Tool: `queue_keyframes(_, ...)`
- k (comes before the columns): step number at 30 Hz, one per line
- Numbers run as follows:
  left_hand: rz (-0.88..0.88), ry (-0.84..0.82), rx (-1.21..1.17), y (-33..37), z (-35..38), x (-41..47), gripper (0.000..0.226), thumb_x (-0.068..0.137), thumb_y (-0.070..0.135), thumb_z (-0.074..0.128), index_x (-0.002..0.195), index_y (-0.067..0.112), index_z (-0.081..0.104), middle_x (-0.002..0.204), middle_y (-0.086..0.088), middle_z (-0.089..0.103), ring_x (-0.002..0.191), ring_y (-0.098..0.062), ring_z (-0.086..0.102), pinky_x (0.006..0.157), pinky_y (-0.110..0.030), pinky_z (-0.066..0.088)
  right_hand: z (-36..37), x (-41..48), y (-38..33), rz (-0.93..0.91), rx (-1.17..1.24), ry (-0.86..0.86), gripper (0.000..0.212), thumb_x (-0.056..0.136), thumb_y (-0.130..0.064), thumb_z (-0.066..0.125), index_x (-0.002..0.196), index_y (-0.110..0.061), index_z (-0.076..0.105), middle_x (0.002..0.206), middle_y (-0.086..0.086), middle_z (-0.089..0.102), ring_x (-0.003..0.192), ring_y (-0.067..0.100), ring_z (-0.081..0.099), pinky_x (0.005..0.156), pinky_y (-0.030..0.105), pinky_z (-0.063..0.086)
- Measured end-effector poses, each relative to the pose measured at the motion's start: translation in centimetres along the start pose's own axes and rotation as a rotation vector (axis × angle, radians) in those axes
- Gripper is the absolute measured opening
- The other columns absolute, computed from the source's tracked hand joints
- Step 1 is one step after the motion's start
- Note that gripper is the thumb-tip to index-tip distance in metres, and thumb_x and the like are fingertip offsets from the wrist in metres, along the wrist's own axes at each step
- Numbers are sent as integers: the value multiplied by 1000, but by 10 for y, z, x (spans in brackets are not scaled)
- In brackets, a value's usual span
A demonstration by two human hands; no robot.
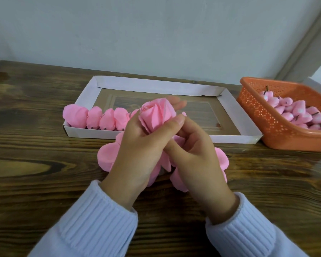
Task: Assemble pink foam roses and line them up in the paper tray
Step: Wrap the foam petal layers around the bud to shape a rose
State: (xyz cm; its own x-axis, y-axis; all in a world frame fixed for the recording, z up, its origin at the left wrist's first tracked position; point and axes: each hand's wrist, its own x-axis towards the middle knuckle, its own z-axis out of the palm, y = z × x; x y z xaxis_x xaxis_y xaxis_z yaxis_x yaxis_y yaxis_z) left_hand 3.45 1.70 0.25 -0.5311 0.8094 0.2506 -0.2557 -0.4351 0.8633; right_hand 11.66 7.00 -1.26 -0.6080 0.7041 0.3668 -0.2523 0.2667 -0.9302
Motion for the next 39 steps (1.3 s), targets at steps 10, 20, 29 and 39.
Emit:
queue_keyframes(10,-96,-262,35,13,-17,5,32,66,47,82,87,24,77,107,-4,74,108,-23,68,86,-36,56,-3,1,-9,105,264,-215,22,88,-5,55,108,3,61,101,27,66,94,22,63,84,32,54)
queue_keyframes(20,-76,24,24,7,-13,6,25,84,34,63,71,14,74,82,-7,75,75,-21,72,63,-31,57,-4,2,-9,252,228,-159,29,88,-20,58,108,1,62,98,15,68,93,23,61,83,37,49)
queue_keyframes(29,2,331,81,0,-16,11,44,91,44,58,53,23,66,72,3,74,74,-16,74,60,-34,60,-12,1,-10,111,-195,34,4,85,-6,69,81,-8,67,55,-4,62,49,6,55,51,20,46)
queue_keyframes(39,-86,241,271,-6,-7,7,44,75,57,60,86,14,68,86,-10,73,84,-17,72,76,-33,59,-3,-4,-13,-291,-529,284,15,82,-17,66,69,-18,61,53,-16,53,51,0,52,52,8,37)
